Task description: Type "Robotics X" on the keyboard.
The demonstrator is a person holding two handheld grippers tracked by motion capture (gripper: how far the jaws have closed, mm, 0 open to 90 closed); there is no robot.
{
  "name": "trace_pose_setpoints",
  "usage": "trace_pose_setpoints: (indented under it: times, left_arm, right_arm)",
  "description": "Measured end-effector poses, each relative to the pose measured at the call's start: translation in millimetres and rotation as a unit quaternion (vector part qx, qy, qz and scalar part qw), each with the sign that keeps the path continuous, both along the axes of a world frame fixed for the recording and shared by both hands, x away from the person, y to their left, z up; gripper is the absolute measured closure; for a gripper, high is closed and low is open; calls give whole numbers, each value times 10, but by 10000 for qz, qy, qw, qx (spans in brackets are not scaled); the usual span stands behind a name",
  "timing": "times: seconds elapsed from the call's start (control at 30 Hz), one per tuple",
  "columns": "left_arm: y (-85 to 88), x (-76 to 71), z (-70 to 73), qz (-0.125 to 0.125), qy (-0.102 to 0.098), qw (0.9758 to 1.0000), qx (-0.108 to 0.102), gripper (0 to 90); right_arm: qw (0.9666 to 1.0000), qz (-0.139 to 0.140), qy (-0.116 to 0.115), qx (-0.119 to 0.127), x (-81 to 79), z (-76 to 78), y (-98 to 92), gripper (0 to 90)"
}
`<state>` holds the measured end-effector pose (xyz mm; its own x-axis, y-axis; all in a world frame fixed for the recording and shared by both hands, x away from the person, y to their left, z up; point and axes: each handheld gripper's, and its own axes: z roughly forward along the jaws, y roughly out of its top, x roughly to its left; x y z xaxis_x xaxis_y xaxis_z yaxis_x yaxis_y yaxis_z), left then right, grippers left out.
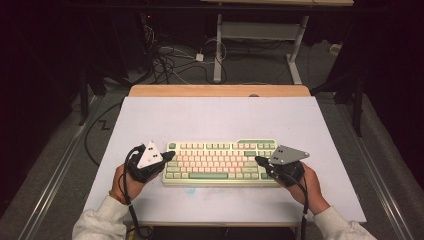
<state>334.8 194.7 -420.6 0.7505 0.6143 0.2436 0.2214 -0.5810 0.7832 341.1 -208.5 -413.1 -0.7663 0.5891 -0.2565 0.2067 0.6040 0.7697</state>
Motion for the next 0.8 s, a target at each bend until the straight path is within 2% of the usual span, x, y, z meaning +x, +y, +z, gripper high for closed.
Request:
trace_pose_setpoints:
  times: [0.33, 0.57, 0.8]
  left_arm:
    - [116, -97, -48, 52, -2, 10000, 7, 876]
    - [206, -145, -68, 95, 3, 9999, -67, 876]
    - [245, -190, -152, 172, 7, 9998, -87, 876]
  right_arm:
    - [10000, 73, 59, 25, 49, 6, 91, 900]
    - [9999, 132, 71, 16, 96, 4, 176, 900]
    - [9998, 194, 62, -53, 138, -16, 280, 900]
